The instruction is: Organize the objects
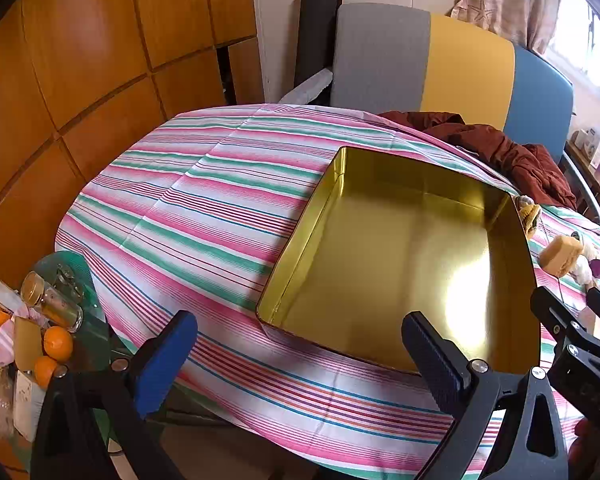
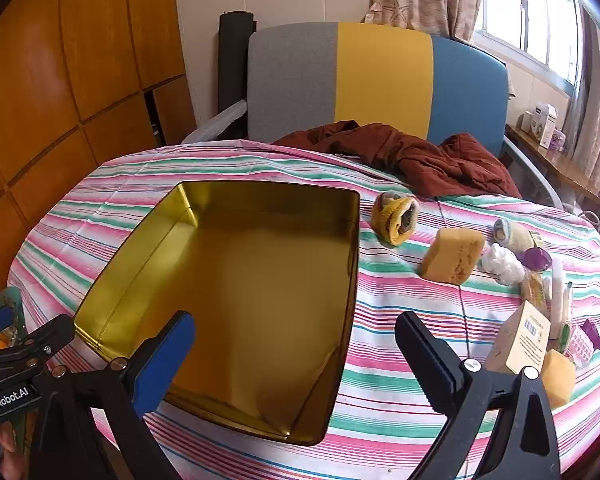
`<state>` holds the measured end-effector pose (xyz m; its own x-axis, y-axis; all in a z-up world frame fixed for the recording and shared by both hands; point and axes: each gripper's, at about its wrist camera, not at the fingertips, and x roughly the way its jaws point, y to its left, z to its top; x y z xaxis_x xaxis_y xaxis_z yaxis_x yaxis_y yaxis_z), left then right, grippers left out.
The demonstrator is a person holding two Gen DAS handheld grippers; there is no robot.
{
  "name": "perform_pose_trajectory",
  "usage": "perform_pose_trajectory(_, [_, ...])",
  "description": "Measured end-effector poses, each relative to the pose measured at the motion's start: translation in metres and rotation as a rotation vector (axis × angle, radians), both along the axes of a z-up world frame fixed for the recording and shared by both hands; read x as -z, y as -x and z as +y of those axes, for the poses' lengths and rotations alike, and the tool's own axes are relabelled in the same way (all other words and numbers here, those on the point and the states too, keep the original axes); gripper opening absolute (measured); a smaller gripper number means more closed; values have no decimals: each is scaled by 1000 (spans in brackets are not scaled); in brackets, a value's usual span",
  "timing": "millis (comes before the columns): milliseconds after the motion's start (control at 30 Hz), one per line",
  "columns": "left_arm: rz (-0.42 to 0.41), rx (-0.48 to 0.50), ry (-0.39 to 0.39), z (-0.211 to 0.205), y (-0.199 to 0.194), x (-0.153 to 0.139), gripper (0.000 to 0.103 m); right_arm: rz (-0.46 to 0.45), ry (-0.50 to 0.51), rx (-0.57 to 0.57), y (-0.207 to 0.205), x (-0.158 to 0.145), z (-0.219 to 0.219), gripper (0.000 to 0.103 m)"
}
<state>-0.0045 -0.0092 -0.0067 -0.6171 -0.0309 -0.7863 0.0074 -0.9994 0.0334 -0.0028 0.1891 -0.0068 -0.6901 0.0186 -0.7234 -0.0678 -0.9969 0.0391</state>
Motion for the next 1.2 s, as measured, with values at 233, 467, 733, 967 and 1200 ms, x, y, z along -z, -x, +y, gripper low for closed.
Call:
perform_pose_trajectory(233, [3,1,3,1,0,-1,103,-5,-1,-6,0,1,-1,102])
perform_pose_trajectory(467, [9,3,0,3,0,-3,103,-3,-7,-14,-1,1,-2,102])
perform_pose_trajectory(733, [9,0,2,5,-1,-2,103,-6,-4,-17,-2,1,-1,102])
perform_pose_trajectory(967, [9,-2,3,6,-1,-3,103,-6,-3,-16,-4,0,0,102])
perform_pose_trajectory(1200, [19,-12,10,7,-3,-5,103,-2,-5,-21,-6,-1,0,102])
